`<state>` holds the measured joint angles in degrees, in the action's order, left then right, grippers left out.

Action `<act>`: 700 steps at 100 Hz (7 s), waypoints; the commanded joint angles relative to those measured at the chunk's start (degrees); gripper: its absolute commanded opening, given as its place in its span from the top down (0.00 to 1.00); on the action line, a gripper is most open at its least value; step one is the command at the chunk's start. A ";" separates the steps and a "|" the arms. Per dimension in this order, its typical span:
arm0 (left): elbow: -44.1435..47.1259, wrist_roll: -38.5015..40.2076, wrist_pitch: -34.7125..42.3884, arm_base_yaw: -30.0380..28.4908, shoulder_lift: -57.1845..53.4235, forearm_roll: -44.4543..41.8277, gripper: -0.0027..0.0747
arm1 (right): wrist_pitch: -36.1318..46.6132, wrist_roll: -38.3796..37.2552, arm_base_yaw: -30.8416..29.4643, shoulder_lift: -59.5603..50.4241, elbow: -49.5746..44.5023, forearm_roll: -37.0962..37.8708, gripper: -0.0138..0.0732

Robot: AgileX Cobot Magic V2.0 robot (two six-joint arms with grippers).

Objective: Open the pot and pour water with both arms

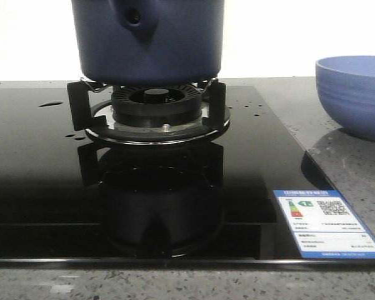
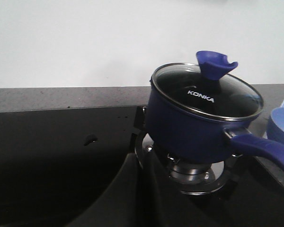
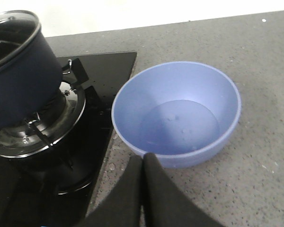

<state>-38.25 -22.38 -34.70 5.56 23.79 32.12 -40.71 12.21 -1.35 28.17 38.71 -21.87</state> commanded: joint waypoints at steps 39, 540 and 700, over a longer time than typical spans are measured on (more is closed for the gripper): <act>-2.75 -27.42 3.24 3.80 10.40 32.93 0.30 | 5.94 3.58 2.02 3.37 2.68 -4.01 0.24; -37.70 -65.74 4.71 -5.63 51.57 55.04 0.49 | -24.79 -1.83 4.06 58.93 64.01 2.27 0.93; -37.70 -65.74 5.76 -5.63 51.57 55.04 0.49 | 72.53 17.47 33.11 59.02 34.00 -1.22 0.91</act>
<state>-73.53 -88.21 -29.56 0.11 77.78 83.47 20.84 29.44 30.70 90.51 72.54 -23.95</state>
